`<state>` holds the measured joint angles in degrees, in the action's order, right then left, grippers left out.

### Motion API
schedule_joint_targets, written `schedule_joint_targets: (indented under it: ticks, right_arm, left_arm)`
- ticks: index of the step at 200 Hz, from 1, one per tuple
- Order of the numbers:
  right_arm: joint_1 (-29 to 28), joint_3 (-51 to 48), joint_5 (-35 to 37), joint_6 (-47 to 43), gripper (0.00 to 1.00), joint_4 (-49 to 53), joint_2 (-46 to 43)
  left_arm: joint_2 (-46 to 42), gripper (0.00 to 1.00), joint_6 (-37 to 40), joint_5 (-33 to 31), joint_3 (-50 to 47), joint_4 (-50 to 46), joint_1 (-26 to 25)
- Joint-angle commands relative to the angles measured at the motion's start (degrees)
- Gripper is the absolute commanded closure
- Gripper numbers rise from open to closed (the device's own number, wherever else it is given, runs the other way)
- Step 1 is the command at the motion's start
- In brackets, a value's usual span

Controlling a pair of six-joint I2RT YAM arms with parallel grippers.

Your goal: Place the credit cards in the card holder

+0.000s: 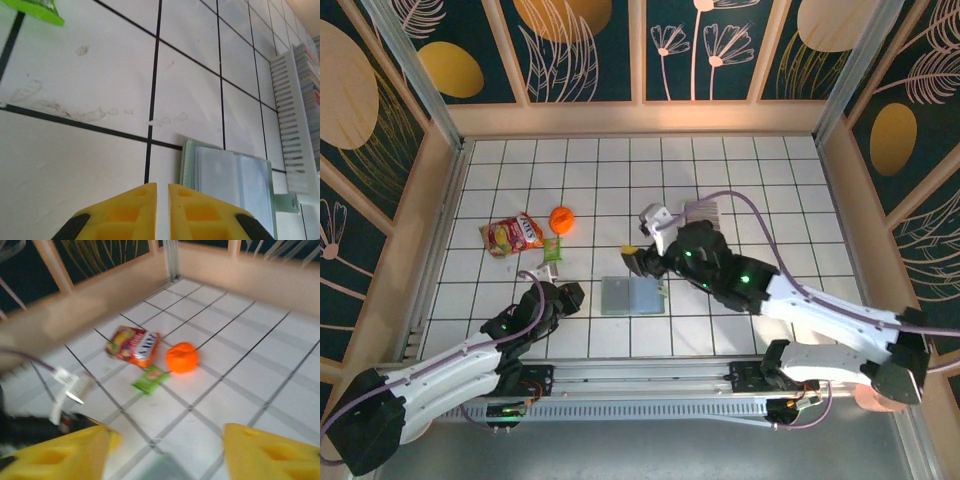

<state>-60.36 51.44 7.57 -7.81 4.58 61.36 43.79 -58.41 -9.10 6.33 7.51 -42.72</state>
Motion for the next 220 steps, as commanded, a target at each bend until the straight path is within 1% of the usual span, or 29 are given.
schedule_joint_targets:
  ticks: [1,11,25,34,41,67,85,103,141,157,184,220]
  right_arm:
    - [1.0,-4.8,6.8,-34.4,0.20,13.2,-4.5]
    - [4.4,-5.7,6.8,-39.3,0.19,16.5,-5.9]
    - [10.5,-5.0,2.4,-43.2,0.19,22.8,-6.4]
    - [13.9,-5.5,0.0,-46.7,0.19,25.0,-7.1]
    - [16.1,-6.7,0.1,-49.8,0.19,25.0,-7.5]
    - [20.9,-12.3,5.2,-60.1,0.20,21.5,-7.4]
    - [23.6,-13.0,3.2,-62.2,0.21,21.5,-5.4]
    - [25.6,-11.4,-0.1,-62.0,0.22,21.7,-2.3]
    - [27.6,-12.0,0.8,-66.6,0.22,17.0,3.8]
    - [28.6,-11.4,-0.4,-66.9,0.22,15.7,6.5]
    - [28.6,-10.8,-1.0,-67.8,0.22,12.5,9.8]
    - [28.6,-10.2,-2.6,-66.8,0.22,12.0,13.1]
  left_arm:
    - [1.2,0.86,2.2,2.9,1.8,2.2,-0.2]
    - [1.5,0.85,2.5,3.4,1.8,3.0,-0.3]
    - [1.8,0.85,2.9,3.9,1.5,4.0,-0.2]
    - [1.9,0.84,3.2,4.3,1.4,4.7,-0.2]
    - [2.0,0.83,3.5,4.6,1.3,5.2,-0.2]
    - [2.5,0.79,5.1,6.1,1.4,7.0,-0.3]
    - [3.0,0.77,6.1,6.7,1.8,7.4,-0.3]
    - [3.6,0.76,6.8,6.8,2.0,7.8,-0.2]
    - [4.1,0.76,7.6,7.0,1.2,8.5,-0.3]
    - [4.5,0.76,8.2,7.4,0.6,9.4,-0.2]
    - [5.6,0.77,9.0,8.0,0.9,9.3,-0.2]
    - [7.8,0.77,9.1,8.1,0.5,10.8,-0.2]
